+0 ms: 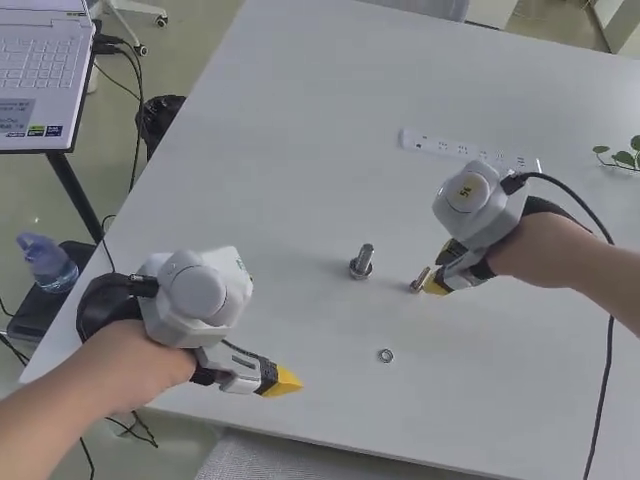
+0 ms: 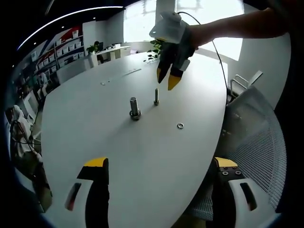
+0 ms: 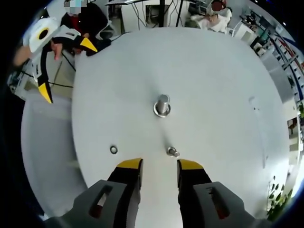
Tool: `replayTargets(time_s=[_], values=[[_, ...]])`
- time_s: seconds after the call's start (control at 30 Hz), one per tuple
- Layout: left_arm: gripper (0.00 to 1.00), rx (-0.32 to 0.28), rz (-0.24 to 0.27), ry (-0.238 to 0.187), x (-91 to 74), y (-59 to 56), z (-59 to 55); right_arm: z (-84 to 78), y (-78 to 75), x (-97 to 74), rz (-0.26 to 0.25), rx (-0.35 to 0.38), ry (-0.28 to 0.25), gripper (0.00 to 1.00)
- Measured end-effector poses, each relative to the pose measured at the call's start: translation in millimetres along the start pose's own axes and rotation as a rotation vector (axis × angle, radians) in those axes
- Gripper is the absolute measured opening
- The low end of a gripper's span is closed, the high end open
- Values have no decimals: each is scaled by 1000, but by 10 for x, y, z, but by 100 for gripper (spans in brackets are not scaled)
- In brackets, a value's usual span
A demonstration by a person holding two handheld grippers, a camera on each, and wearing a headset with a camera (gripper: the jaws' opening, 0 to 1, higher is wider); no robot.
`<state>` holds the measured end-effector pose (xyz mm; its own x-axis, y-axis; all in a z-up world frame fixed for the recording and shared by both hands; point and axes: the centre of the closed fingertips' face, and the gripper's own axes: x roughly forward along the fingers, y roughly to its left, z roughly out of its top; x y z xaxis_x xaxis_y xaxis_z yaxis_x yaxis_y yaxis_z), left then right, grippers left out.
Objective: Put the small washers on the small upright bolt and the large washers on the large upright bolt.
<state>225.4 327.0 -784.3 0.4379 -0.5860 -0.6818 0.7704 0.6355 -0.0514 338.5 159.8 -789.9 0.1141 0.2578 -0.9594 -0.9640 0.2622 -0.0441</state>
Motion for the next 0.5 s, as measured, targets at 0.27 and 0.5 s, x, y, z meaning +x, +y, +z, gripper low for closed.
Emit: replayTargets(time_s=[0.27, 0.5], values=[[89, 20, -4, 2, 33, 9, 20, 8, 189, -1, 20, -12, -11, 30], [88, 12, 0, -6, 34, 7, 43, -1, 445, 10, 47, -25, -21, 31]])
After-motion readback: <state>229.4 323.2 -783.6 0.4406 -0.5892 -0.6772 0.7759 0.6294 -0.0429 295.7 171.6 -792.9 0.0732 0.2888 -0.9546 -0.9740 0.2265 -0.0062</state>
